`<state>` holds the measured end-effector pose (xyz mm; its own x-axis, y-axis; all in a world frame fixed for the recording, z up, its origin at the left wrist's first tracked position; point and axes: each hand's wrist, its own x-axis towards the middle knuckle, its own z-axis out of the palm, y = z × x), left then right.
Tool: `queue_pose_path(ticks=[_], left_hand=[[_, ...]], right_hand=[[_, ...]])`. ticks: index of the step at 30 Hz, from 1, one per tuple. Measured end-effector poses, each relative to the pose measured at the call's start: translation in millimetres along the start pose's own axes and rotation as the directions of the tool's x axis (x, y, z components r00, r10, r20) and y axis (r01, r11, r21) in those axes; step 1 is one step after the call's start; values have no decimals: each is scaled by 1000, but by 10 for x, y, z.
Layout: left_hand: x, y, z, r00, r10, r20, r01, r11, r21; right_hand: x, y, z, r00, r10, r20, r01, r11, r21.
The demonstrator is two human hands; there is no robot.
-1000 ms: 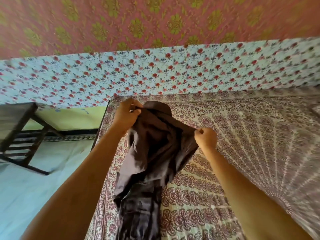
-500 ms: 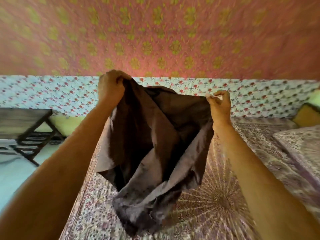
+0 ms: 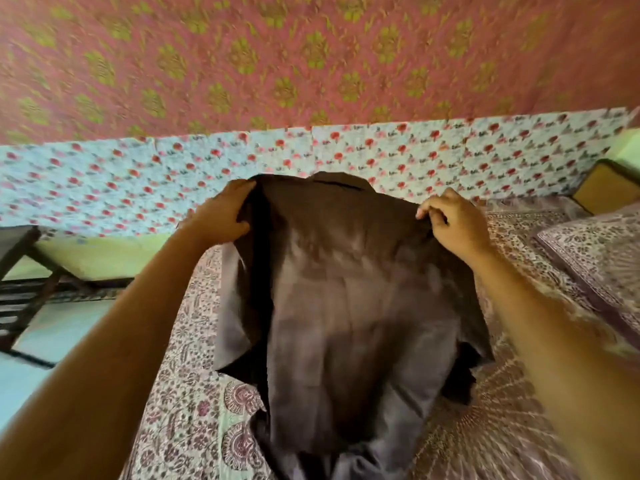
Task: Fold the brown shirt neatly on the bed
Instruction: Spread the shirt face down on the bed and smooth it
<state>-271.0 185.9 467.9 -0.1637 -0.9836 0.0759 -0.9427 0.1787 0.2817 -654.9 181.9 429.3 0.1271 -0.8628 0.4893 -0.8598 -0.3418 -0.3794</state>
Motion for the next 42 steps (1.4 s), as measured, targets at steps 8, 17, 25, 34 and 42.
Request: queue_pose_path(ticks=[8, 17, 25, 34, 42], left_hand=[[679, -674, 1514, 920, 71, 385, -202, 928, 312], [1610, -1170, 2612, 989, -10, 146, -39, 944, 328], [2129, -1511, 3717, 950, -309, -36, 291, 925, -244], [2703, -1750, 4400, 947, -297, -119, 287, 953, -92], [2372, -1333, 4838, 952, -277, 130, 241, 940, 242]], right_hand=[[-131, 689, 951, 848, 220, 481, 27, 891, -454], [110, 1537, 2242, 928, 294, 229, -76, 751, -656], [-37, 2338, 3543, 815, 564, 133, -573, 819, 38], [360, 2679, 4227, 857, 477, 196, -319, 789, -525], [-216, 2482, 4545, 791, 475, 385, -261, 832, -491]])
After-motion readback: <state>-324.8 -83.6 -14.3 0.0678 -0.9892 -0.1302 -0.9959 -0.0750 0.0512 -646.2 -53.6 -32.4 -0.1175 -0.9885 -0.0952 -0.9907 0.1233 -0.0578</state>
